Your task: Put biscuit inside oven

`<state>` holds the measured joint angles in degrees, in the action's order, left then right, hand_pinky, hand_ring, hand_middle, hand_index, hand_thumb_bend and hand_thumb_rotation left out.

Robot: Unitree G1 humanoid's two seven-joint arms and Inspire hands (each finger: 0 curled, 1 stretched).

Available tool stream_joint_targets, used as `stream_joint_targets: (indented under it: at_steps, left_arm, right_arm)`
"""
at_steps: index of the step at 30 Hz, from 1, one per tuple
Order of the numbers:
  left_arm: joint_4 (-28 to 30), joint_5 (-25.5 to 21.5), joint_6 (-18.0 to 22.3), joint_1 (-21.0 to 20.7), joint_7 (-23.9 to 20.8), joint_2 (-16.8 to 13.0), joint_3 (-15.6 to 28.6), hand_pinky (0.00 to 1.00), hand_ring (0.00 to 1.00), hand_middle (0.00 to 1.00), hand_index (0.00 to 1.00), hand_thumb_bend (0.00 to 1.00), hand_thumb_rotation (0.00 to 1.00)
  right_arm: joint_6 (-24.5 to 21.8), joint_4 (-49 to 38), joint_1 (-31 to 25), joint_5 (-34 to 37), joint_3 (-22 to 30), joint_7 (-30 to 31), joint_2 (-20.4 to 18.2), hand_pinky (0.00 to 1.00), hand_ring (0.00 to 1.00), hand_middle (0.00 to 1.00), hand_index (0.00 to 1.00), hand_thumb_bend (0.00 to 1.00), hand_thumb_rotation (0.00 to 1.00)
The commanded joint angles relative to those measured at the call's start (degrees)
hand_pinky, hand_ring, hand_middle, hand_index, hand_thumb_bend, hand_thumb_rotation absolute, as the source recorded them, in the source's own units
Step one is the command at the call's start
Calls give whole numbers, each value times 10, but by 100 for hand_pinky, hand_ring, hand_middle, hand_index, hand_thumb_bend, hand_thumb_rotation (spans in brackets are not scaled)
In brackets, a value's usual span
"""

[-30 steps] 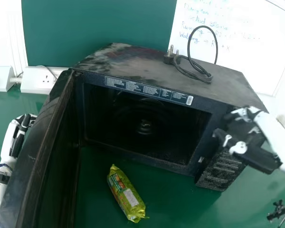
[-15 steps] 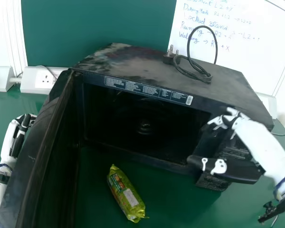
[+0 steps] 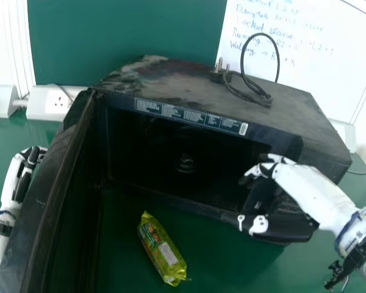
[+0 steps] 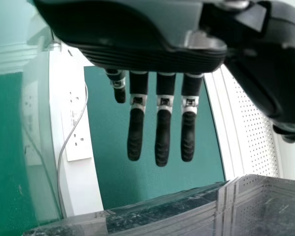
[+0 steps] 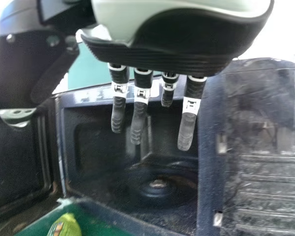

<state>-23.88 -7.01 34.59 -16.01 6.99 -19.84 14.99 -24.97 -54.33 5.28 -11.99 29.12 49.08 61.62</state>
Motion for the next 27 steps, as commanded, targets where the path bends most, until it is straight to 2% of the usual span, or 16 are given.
stream_joint_targets:
  at_steps: [1,6,8,13,15,18,19,20,24,27]
  left_arm:
    - [3,-4,0,6,0,6,4,43,43,46,48,52,7]
    - [1,-4,4,5,1,7,4,43,43,46,48,52,7]
    - [2,-6,3,5,2,8,3,42,43,46,48,52,7]
    - [8,-6,-5,6,0,12,3,42,43,46,48,52,7]
    - [6,-8,-2,6,5,12,2,42,43,46,48,52,7]
    - [5,-6,5,6,8,13,2,42,44,47,49,52,7]
    - [4,-7,6,6,9,13,2,42,44,47,49,52,7]
    - [5,-6,6,6,9,14,2,42,44,47,49,52,7]
    - [12,0,2,8,4,16,1,41,43,46,49,52,7]
    - [12,4,6,7,3,18,0,41,43,46,49,52,7]
  right_arm:
    - [2,-6,7,1,-12,11,23,49,62,66,76,96,60]
    - [12,7,20,17,-41,31,50,50,65,70,81,93,69]
    - [13,13,32,28,-52,31,51,36,51,61,79,92,67]
    - [7,19,70,19,-123,39,87,32,47,57,77,89,68]
    - [24,20,90,6,-163,32,93,38,54,63,77,90,69]
    - [7,21,138,5,-222,47,99,43,62,71,79,92,73]
    - [6,25,152,2,-240,47,95,40,59,69,80,92,73]
    - [6,29,160,-2,-251,43,89,41,61,71,79,92,73]
    - [-1,46,174,-26,-281,27,64,39,56,65,78,95,77]
    - [-33,54,204,-35,-308,42,59,43,62,70,79,98,79]
